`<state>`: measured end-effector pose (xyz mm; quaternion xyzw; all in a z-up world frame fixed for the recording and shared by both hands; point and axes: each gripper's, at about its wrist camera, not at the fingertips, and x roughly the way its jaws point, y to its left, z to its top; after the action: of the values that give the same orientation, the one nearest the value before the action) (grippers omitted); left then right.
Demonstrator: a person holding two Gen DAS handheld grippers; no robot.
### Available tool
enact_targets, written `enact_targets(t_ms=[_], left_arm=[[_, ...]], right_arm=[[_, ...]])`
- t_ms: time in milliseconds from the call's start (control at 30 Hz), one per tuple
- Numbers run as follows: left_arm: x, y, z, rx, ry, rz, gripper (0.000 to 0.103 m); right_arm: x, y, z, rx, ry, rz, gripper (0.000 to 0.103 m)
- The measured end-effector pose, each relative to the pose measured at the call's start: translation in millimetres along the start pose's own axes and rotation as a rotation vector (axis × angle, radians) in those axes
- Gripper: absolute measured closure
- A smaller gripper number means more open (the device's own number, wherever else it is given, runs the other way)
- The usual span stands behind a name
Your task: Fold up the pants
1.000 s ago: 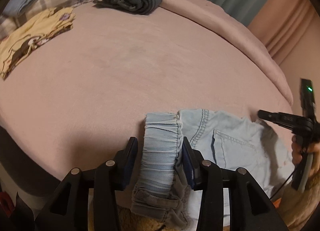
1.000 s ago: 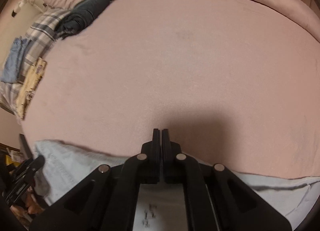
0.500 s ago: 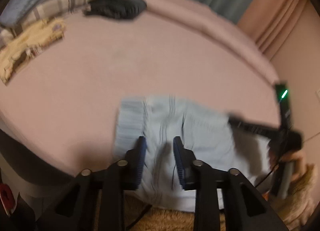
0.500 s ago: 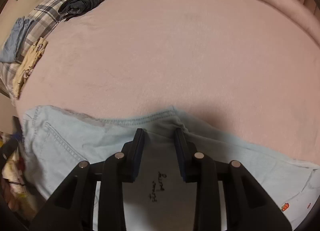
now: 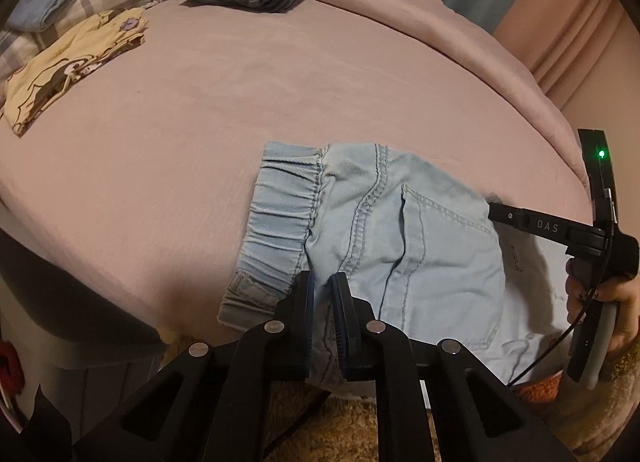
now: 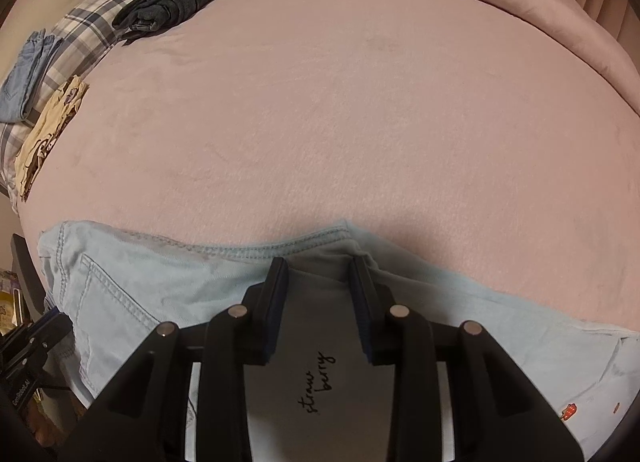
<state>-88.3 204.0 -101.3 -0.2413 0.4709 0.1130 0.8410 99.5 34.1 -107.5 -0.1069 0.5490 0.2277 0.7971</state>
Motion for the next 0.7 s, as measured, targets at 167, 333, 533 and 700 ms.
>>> enact_targets(t_ms=[167,333,533,700], left_arm=[[-27.5,-16.2,6.5,0.011,-0.039,-0.011,0.089],[-37.8,-48.2,32.1,0.07,-0.078,-0.117,0.089],[10.3,-61.8,70.3,0.085,-0.021,-0.102,0.089],[58.0,-39.0,56.1,0.027,0.09,-0.049,0.09]], right_arm=[[-2.2,-4.5,-3.7,0.002,-0.002,0.002,0.071],[-3.6,-4.6,-5.5,0.002,-0.01,-0.002,0.071],[-4.1,-8.8,-6.3,0.016,-0.009,0.016,0.071],[-4.8,-12.3,-7.2,0.025,-0.007,0.028,0.071]])
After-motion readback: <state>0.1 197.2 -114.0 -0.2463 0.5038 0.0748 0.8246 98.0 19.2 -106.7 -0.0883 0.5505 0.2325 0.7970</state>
